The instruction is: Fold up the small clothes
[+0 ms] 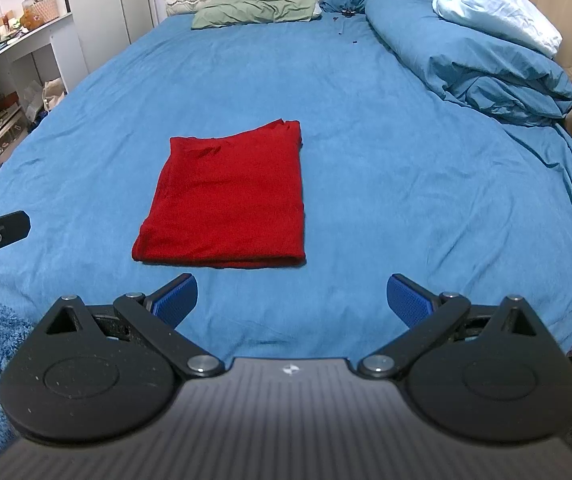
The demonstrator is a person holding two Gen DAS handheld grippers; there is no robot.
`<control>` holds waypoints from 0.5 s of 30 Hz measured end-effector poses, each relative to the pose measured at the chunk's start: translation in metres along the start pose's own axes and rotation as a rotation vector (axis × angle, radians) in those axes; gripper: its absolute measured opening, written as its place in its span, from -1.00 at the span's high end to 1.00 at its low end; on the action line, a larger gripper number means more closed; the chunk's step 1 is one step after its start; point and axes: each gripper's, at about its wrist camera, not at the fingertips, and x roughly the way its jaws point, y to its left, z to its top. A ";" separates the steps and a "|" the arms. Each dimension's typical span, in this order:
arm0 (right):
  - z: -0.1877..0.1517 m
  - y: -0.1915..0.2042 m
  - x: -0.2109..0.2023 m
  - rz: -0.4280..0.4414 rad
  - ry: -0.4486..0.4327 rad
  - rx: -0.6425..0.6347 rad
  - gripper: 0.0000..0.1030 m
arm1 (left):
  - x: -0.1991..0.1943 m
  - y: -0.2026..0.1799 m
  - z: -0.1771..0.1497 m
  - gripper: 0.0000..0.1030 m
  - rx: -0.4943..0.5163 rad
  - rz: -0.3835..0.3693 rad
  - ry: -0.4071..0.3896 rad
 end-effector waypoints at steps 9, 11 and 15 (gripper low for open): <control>0.000 -0.001 0.000 0.000 0.000 0.001 -1.00 | -0.001 0.000 0.000 -1.00 -0.001 -0.002 -0.002; 0.001 -0.002 0.000 0.002 0.000 0.000 -1.00 | -0.001 0.000 0.000 -1.00 -0.001 -0.001 -0.002; 0.001 -0.003 0.000 0.002 0.000 -0.001 -1.00 | -0.001 0.000 0.000 -1.00 -0.001 -0.002 -0.001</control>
